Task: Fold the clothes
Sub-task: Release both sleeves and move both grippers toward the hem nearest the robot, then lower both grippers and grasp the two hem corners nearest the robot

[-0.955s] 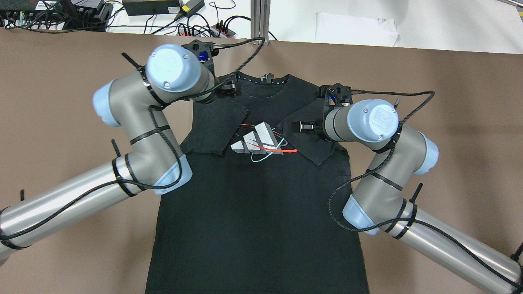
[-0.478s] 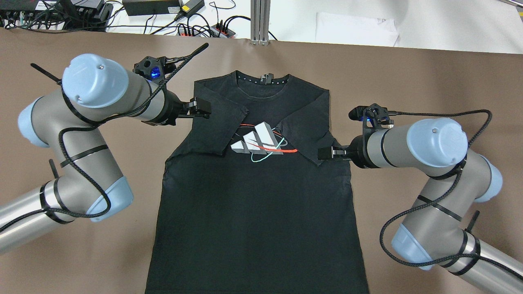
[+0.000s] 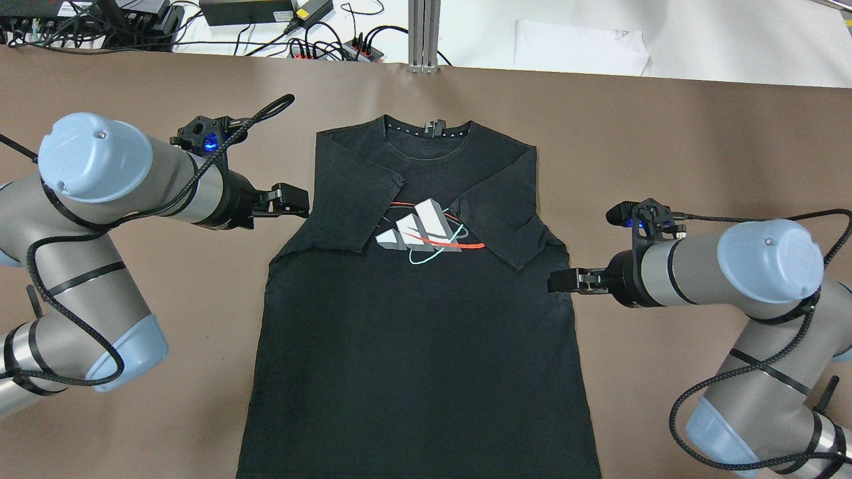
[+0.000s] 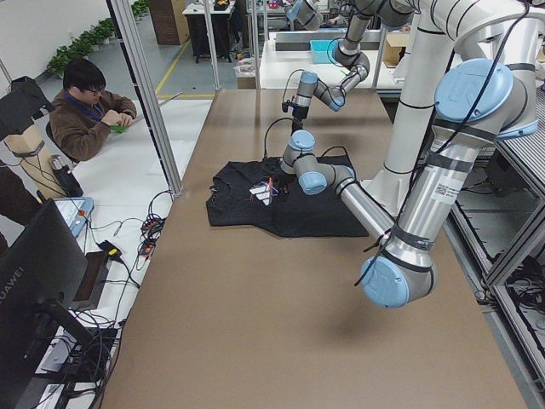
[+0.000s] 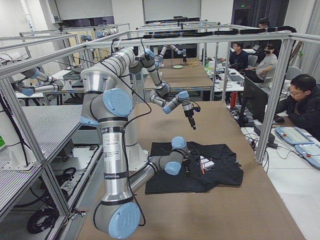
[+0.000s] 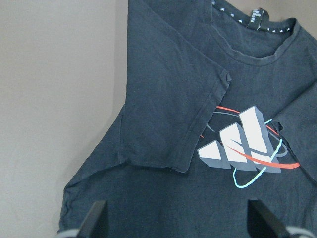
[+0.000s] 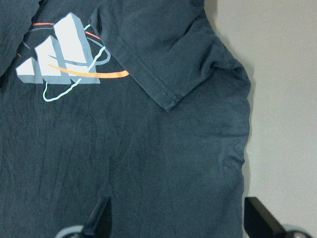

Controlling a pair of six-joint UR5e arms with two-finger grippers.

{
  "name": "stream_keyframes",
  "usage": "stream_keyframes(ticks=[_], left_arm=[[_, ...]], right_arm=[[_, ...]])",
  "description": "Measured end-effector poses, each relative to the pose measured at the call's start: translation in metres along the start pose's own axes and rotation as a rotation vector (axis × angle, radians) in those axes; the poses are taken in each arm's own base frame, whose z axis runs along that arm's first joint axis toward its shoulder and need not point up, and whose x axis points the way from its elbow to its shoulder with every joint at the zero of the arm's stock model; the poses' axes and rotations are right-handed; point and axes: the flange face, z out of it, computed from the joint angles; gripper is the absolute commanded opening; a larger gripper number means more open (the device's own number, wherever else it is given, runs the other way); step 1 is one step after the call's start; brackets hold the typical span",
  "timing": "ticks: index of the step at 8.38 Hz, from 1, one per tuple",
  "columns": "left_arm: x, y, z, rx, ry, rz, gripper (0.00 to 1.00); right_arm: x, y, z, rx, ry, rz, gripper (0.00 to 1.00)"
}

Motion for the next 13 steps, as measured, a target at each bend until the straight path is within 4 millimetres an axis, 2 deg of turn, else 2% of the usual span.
stream_keyframes(ticks=[2, 3, 6, 7, 9, 10, 12, 13], left_arm=[[-0.014, 0.017, 0.007, 0.007, -0.025, -0.007, 1.00], [-0.023, 0.032, 0.009, 0.014, -0.036, -0.010, 1.00], [-0.052, 0.091, 0.004, 0.017, 0.065, -0.001, 1.00], [-0.062, 0.110, 0.007, 0.024, 0.080, 0.003, 1.00], [-0.063, 0.152, 0.002, 0.070, 0.107, -0.006, 1.00], [-0.060, 0.162, -0.003, 0.076, 0.118, -0.010, 1.00], [-0.059, 0.169, -0.007, 0.080, 0.120, -0.013, 1.00], [-0.060, 0.170, -0.009, 0.082, 0.119, -0.014, 1.00]], right_arm=[[0.012, 0.027, 0.002, -0.059, -0.021, 0.077, 0.94], [0.027, 0.042, 0.003, -0.074, -0.033, 0.087, 0.94], [0.091, 0.089, -0.005, -0.106, -0.084, 0.086, 0.94], [0.097, 0.105, 0.000, -0.130, -0.101, 0.107, 0.94], [0.090, 0.135, 0.011, -0.188, -0.137, 0.142, 0.94], [0.083, 0.155, 0.020, -0.217, -0.141, 0.139, 0.94], [0.073, 0.197, 0.043, -0.249, -0.122, 0.125, 0.94], [0.074, 0.212, 0.054, -0.251, -0.102, 0.127, 0.94]])
